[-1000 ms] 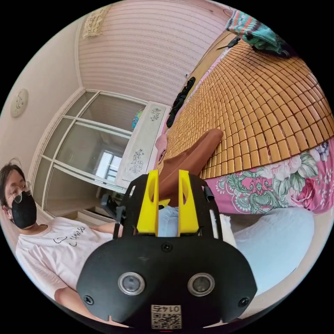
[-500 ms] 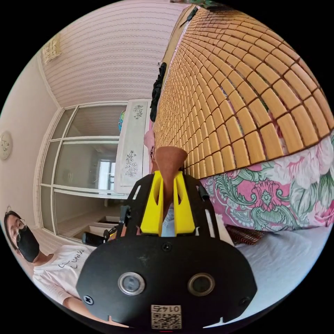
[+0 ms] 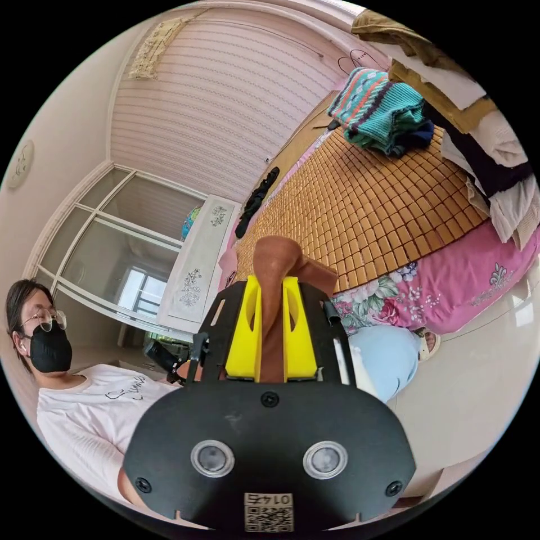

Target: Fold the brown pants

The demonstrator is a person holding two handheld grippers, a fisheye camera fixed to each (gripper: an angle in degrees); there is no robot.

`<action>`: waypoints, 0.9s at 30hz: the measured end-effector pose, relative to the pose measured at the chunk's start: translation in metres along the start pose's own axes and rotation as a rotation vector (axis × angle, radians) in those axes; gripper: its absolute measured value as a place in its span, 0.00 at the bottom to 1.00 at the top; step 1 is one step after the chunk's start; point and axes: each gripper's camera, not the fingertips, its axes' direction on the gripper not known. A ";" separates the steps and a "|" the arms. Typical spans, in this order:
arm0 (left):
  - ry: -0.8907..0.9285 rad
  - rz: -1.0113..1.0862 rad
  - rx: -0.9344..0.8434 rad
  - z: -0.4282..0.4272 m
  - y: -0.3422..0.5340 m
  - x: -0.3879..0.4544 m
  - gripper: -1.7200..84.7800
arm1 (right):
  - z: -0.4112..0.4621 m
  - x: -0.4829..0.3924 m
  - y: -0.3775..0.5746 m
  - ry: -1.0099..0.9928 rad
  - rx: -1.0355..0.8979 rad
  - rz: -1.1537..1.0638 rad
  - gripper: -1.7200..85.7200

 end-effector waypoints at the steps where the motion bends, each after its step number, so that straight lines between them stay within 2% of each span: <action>1: -0.015 -0.069 0.021 -0.012 0.004 -0.014 0.08 | 0.019 -0.010 -0.008 -0.042 -0.022 -0.029 0.10; 2: -0.033 -0.106 0.037 -0.019 0.007 -0.021 0.08 | 0.044 -0.020 -0.017 -0.102 -0.049 -0.057 0.11; 6: -0.303 -0.437 0.124 -0.076 0.040 -0.073 0.09 | 0.144 -0.049 -0.045 -0.247 -0.092 -0.073 0.14; 8: -0.385 -0.526 0.112 -0.087 0.060 -0.093 0.10 | 0.204 -0.055 -0.054 -0.419 -0.128 -0.047 0.10; 10: -0.511 -0.654 0.049 -0.097 0.079 -0.115 0.06 | 0.224 -0.053 -0.054 -0.554 -0.132 -0.016 0.05; 11: -0.551 -0.674 0.051 -0.100 0.082 -0.118 0.05 | 0.221 -0.054 -0.049 -0.561 -0.108 -0.043 0.04; 12: -0.596 -0.706 0.067 -0.105 0.086 -0.123 0.03 | 0.218 -0.055 -0.046 -0.536 -0.100 -0.060 0.04; 14: -0.585 -0.729 0.101 -0.111 0.086 -0.127 0.02 | 0.203 -0.052 -0.031 -0.347 -0.145 -0.078 0.03; 18: -0.566 -0.551 0.085 -0.093 0.046 -0.123 0.02 | 0.174 -0.034 0.002 -0.060 -0.206 -0.046 0.04; 20: -0.560 -0.464 0.071 -0.076 0.025 -0.125 0.06 | 0.154 -0.021 0.024 0.070 -0.160 0.020 0.10; 23: -0.514 -0.404 0.051 -0.052 -0.008 -0.150 0.13 | 0.160 -0.003 0.036 0.164 -0.184 0.123 0.20; 27: -0.474 -0.408 -0.054 -0.023 -0.042 -0.209 0.22 | 0.199 0.008 0.032 0.158 -0.280 0.194 0.25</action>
